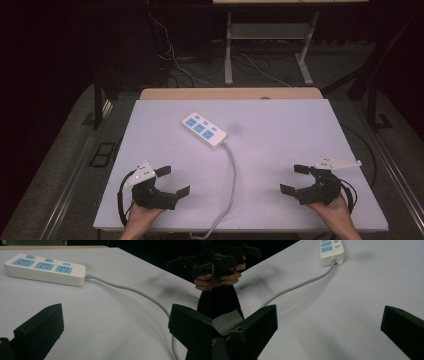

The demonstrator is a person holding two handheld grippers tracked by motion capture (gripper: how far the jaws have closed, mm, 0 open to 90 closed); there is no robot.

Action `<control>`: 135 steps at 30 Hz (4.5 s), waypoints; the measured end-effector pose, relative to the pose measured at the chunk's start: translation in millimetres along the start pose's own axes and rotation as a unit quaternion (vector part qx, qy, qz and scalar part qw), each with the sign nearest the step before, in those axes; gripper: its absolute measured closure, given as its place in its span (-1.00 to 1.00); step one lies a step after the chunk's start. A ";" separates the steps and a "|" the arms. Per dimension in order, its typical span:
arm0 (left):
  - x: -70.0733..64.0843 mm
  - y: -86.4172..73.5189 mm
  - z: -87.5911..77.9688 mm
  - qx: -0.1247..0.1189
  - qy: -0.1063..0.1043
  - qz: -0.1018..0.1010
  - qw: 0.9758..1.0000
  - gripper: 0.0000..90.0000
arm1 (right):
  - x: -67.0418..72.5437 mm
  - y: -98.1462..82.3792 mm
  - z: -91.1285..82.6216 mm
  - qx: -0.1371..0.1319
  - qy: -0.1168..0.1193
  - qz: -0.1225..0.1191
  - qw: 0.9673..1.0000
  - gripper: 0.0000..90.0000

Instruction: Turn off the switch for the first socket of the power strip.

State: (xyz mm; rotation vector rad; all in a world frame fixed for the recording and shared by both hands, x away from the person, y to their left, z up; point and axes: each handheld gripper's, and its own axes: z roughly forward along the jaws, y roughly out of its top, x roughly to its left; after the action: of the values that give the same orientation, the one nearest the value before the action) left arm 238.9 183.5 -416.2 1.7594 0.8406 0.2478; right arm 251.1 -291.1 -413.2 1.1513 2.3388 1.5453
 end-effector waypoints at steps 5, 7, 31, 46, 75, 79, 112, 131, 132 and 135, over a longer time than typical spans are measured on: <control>-0.4 -0.1 0.5 0.002 -0.002 0.001 1.000 -1.00 | 0.2 -0.4 0.2 0.002 0.002 0.001 1.000 -0.99; -0.7 -0.1 0.5 0.003 -0.002 0.002 1.000 -1.00 | 0.1 -0.5 0.1 0.003 0.003 0.001 1.000 -0.99; -0.5 -0.8 1.0 0.010 -0.002 -0.003 1.000 -1.00 | -0.2 -2.3 1.2 0.014 0.005 0.001 1.000 -0.99; 2.6 6.6 5.4 0.036 -0.009 0.004 0.999 -1.00 | 0.2 -2.5 2.2 0.017 0.006 0.001 1.000 -0.99; 19.3 47.2 24.1 0.066 -0.016 0.013 0.998 -1.00 | -0.5 -3.8 3.1 0.025 0.003 0.001 1.000 -0.99; 19.7 53.0 30.3 0.072 -0.017 0.019 0.997 -1.00 | -0.6 -4.1 2.9 0.025 0.003 0.001 1.000 -0.99; 35.1 98.9 67.4 0.136 -0.014 0.059 0.989 -1.00 | -0.6 -5.3 1.7 0.027 0.004 0.004 1.000 -0.99; 46.1 128.2 90.9 0.182 -0.011 0.089 0.979 -1.00 | -0.3 -6.3 -0.2 0.023 0.005 0.003 1.000 -0.99; 47.0 129.2 93.1 0.184 -0.010 0.088 0.979 -1.00 | -0.2 -6.4 -0.2 0.023 0.005 0.004 1.000 -0.99; 49.8 132.6 99.1 0.191 -0.013 0.084 0.978 -1.00 | 0.3 -6.7 0.1 0.024 0.006 0.005 1.000 -0.99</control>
State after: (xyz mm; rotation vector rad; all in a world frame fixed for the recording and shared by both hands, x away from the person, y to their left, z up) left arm 384.4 123.8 -344.5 2.1946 0.7559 0.1814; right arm 247.3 -292.2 -418.6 1.1693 2.3945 1.5107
